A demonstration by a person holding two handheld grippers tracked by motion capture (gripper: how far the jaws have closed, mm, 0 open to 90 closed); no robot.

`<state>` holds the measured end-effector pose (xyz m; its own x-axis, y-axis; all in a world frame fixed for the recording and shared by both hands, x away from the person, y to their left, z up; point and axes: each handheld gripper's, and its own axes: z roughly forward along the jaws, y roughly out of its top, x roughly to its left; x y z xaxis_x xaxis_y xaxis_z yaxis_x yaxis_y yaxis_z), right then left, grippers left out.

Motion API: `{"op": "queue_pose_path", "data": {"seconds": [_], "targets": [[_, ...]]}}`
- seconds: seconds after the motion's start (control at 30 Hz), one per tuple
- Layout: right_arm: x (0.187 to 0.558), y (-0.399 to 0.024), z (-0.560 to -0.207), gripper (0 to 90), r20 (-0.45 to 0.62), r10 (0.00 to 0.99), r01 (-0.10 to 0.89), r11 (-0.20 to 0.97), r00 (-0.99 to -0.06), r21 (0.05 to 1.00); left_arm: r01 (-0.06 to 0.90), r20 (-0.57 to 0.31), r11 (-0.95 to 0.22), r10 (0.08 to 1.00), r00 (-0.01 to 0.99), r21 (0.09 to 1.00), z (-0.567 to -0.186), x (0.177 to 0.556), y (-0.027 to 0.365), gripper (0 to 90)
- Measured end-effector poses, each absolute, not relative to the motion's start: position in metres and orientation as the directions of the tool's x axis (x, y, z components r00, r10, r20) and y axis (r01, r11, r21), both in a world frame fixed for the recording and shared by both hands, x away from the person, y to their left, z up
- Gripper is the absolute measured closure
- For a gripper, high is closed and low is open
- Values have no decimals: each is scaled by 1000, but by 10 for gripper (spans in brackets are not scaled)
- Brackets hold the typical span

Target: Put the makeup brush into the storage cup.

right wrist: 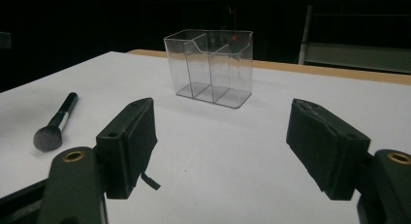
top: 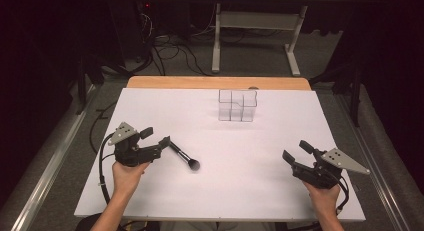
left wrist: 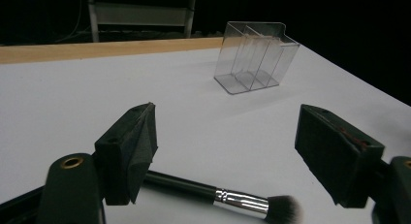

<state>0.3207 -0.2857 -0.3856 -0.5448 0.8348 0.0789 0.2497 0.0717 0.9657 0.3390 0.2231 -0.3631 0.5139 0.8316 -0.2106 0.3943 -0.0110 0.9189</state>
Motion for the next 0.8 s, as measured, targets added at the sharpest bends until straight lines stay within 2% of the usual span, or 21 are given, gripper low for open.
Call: {"op": "queue_pose_path", "data": {"seconds": [0.8], "targets": [[321,-287,-386,278,80,835,250,70,-544,966,367,-186,-37,812,553,929,-343,376,194,238]]}}
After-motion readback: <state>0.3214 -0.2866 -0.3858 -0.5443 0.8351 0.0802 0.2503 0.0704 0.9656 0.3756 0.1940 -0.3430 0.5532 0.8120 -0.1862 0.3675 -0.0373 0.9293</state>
